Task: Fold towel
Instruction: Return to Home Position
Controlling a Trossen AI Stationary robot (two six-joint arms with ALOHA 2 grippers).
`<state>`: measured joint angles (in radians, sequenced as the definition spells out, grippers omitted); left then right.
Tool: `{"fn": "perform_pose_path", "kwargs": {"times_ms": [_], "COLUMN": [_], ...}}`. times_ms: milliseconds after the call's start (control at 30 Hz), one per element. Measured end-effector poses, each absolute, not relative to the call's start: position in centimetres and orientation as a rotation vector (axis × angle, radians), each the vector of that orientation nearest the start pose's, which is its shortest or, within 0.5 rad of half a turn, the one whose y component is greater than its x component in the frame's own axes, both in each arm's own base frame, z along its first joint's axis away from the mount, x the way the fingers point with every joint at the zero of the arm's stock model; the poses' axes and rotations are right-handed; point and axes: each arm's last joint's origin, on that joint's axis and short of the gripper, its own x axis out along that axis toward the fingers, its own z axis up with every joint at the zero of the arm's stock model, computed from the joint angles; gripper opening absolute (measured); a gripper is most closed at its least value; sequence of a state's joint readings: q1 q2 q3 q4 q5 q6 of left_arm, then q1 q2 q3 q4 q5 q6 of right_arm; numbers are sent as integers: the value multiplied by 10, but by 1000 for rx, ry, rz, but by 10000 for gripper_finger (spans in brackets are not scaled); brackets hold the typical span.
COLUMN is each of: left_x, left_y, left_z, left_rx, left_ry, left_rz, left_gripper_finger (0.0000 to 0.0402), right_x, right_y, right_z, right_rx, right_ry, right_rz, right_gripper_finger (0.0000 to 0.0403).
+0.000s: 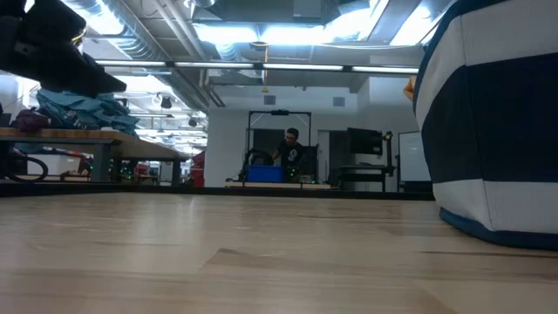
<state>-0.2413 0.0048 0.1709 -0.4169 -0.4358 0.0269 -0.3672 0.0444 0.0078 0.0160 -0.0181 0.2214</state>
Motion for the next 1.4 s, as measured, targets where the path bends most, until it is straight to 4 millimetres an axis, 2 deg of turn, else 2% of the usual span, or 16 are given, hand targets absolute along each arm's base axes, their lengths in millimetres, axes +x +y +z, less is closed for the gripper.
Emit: {"fn": "perform_pose_path", "kwargs": {"times_ms": [100,300,533,767,967,1400], "left_x": [86,90,96,96,96,96], "left_y": [-9,-9,-12,-12,-13,-13], "left_z": [169,172,171,171,171,171], "left_rx": [92,87,-3,-134,-36,-34], "left_ry": [199,131,-51,-56,-48,-48], "left_rz": [194,198,164,134,137,137], "left_gripper_finger": [8,8,8,8,8,8], "right_x": [94,94,94,94,94,94], "right_y": [-35,-35,-35,-35,-35,-35], "right_z": [164,164,164,164,164,165], "right_rx": [234,236,236,236,236,234], "right_ry": [-19,-19,-17,-17,-17,-25], "right_rz": [-350,-350,-350,-350,-351,-349], "right_gripper_finger": [248,248,248,248,248,248]}}
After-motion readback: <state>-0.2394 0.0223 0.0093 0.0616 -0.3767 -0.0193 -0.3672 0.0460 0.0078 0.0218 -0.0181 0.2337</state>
